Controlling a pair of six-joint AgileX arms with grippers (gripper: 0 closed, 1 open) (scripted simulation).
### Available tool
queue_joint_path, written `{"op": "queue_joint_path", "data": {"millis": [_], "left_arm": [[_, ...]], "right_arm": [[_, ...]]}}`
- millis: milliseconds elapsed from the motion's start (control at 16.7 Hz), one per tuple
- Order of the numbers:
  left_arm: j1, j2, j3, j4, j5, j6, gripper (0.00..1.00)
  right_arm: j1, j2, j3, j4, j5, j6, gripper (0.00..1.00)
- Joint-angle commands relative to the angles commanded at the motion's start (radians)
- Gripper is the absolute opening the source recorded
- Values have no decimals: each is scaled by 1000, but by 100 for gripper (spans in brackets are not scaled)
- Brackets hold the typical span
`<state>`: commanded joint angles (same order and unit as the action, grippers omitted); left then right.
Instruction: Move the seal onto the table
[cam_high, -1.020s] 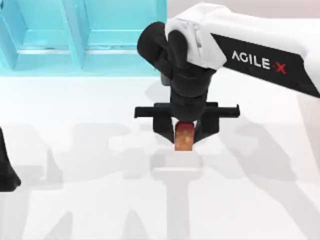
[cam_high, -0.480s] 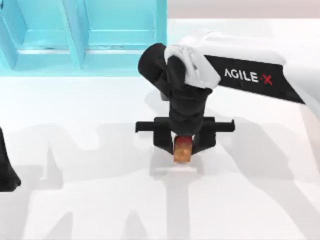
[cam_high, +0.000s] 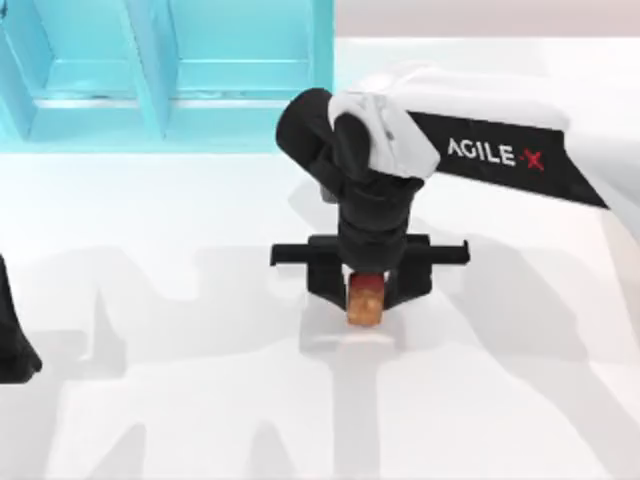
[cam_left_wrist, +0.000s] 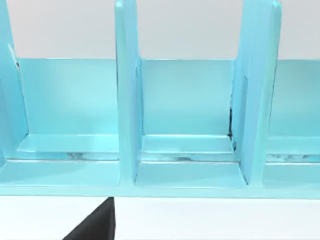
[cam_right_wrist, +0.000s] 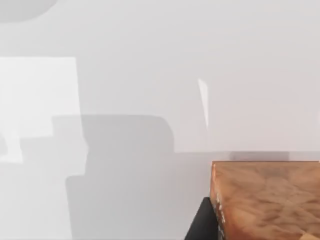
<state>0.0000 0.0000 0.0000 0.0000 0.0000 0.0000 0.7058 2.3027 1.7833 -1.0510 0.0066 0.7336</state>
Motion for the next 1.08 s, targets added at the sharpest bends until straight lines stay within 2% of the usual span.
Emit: {"op": "queue_joint_path", "data": {"millis": [480, 1080], "left_arm": [[0, 0, 0, 0, 0, 0, 100], [0, 0, 0, 0, 0, 0, 100]], "right_arm": [[0, 0, 0, 0, 0, 0, 98], [-2, -1, 2, -2, 0, 0, 100]]}}
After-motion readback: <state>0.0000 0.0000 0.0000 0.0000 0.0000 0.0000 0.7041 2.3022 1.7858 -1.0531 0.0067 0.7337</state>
